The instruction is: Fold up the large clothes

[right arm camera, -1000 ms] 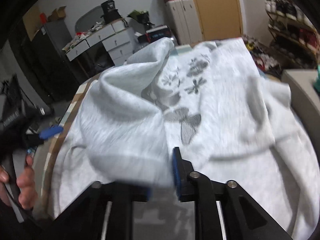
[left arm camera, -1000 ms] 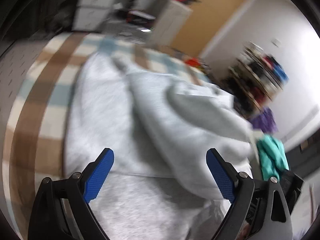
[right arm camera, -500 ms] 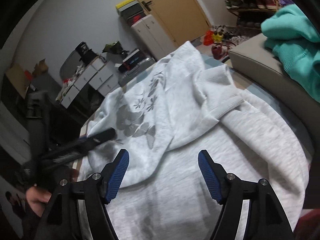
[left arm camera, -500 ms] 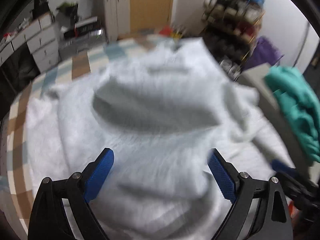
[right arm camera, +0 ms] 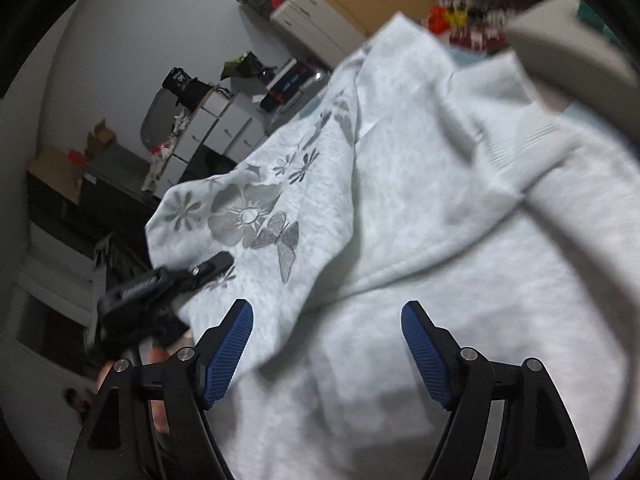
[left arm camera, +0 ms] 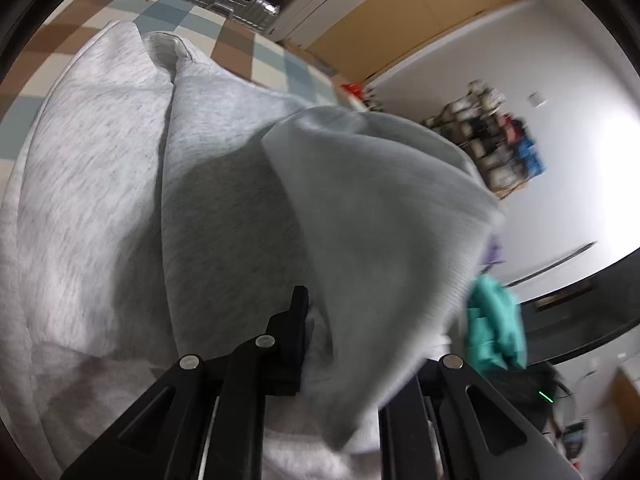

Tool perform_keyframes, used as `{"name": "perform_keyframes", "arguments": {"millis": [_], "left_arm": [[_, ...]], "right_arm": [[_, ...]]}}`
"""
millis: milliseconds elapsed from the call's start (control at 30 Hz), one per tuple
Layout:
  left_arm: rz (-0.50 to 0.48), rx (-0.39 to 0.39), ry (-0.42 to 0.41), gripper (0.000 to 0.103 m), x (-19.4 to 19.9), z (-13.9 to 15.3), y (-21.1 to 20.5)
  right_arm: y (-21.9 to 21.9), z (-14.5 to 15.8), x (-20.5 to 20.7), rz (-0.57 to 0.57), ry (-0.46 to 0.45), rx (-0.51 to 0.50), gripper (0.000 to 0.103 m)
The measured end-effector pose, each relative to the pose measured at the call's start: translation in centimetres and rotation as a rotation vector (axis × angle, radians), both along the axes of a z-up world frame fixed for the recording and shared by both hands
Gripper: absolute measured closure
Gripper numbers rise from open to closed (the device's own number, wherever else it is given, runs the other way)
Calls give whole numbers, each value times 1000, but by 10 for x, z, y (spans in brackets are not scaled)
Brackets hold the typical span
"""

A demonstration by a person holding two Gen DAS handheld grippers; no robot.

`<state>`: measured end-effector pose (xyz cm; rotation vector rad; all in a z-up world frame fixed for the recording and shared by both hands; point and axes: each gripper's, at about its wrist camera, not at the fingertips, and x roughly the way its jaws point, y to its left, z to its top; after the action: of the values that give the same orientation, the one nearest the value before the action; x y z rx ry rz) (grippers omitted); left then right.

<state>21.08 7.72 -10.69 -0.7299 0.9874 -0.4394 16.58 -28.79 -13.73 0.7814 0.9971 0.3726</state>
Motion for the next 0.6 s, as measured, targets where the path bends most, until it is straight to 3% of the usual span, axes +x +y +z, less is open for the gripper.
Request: {"name": "perform_keyframes", "arguments": {"millis": [100,167,200,233,267,300,333,400,467,533,600], "left_arm": [[17,-58,-7,96,-4,1,7],[17,-68,-10,96,-5,0,9],[6,-77,-1,96,-5,-2,8],[-9,-80,0,96,-12,-4,12],[-32,-72,1,95,-14,-3,9],[-48,-47,11,95,-15,-1,7],[-50,-9,26,89,-11,1,4],[-43,-3,27,71,-15,7,12],[19,-1,10,34,-29,13,28],[84,-2,-18,26,-43,15,46],[106,-11,4,26,-45,7,53]], "right_arm": [[7,-12,30,27,53,133,26],[9,-11,44,5,7,163,27],[11,-10,52,11,-20,174,35],[13,-10,59,18,-27,208,51],[13,-11,62,20,-36,253,59],[12,-12,64,23,-59,316,75],[11,-9,65,27,-97,347,94],[3,1,62,23,-175,329,98],[-12,4,57,-13,-213,379,98],[-28,2,53,-55,-217,427,99],[-36,-1,50,-63,-210,447,99]]}}
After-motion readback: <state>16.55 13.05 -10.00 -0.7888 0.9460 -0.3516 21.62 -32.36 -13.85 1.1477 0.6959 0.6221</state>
